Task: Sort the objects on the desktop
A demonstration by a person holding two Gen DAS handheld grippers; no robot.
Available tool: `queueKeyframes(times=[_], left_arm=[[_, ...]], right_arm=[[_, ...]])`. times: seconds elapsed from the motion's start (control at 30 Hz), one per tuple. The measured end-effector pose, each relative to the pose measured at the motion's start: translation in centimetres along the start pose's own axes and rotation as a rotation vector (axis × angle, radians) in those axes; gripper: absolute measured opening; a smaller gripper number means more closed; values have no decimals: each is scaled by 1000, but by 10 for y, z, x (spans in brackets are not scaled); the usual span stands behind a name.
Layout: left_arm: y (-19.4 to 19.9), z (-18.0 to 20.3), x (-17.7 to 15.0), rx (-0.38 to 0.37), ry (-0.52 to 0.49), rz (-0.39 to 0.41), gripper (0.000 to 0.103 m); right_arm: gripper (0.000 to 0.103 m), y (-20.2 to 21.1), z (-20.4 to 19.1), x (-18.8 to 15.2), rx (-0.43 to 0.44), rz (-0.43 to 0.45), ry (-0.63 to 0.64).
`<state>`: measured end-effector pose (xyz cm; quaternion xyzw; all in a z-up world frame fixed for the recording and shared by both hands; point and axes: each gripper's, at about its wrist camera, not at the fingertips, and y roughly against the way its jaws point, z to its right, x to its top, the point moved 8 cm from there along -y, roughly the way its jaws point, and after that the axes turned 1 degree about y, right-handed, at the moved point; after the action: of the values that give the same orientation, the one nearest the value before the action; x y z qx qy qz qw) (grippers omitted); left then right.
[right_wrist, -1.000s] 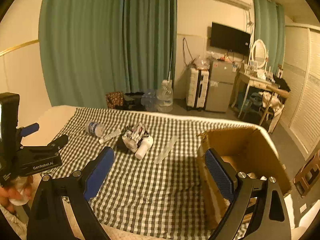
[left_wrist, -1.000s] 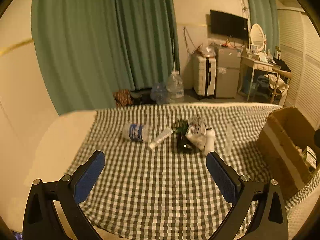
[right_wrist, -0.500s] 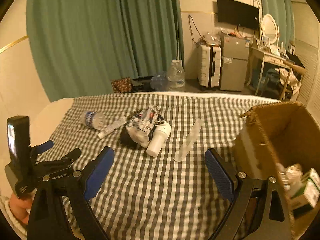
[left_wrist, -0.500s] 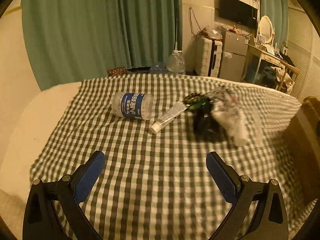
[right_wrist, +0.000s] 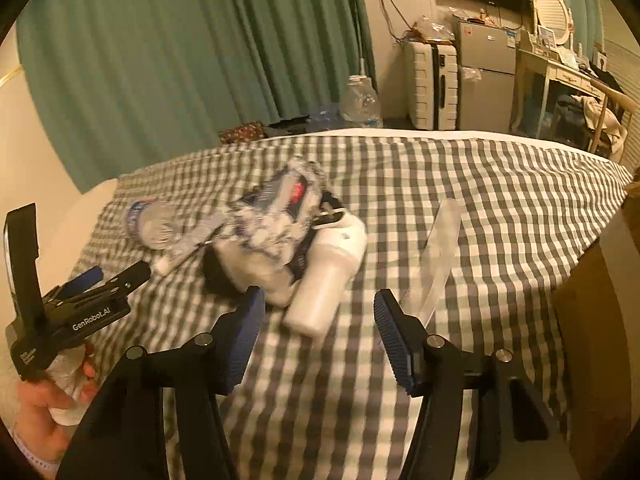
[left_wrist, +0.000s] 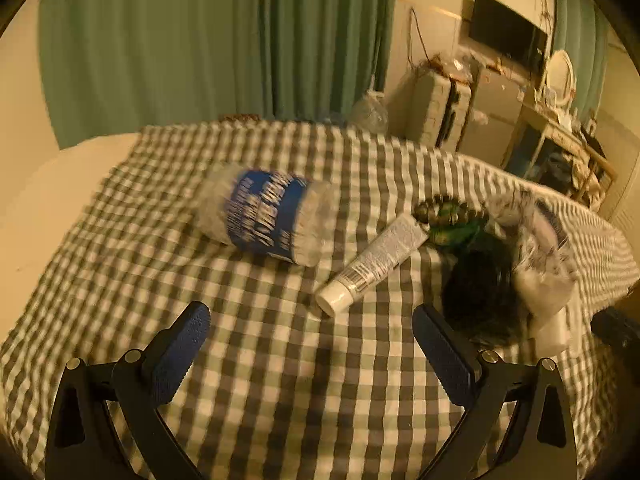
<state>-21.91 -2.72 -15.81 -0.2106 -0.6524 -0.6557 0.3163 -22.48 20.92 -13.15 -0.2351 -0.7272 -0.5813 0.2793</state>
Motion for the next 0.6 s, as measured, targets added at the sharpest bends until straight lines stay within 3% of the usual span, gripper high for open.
queueKeyframes(times=[0.07,0.2,0.37,0.47,0.5,0.57,0.6], left_arm=[[-8,5,-7,-27,-11,-16,103],[-19,12,-6,10,-61,-15,103],[-41,24,9,-52,38,-51,103],[-64,31,9,-52,17,-125,103],[-68,32,8,-50,0,-147,96],[-64,37,9,-46,-95,-142,62],[-58,42,8,-82,-133,-147,31]], right_arm=[[57,-9,6,1,18,-14,-44],[57,-25,13,4,16,-28,-82],[57,-45,8,6,16,-65,-90],[52,-61,7,0,20,-131,-102],[43,-65,7,-4,8,-151,-90],[33,-65,5,-12,0,-151,-45],[33,-63,4,-14,4,-149,-36]])
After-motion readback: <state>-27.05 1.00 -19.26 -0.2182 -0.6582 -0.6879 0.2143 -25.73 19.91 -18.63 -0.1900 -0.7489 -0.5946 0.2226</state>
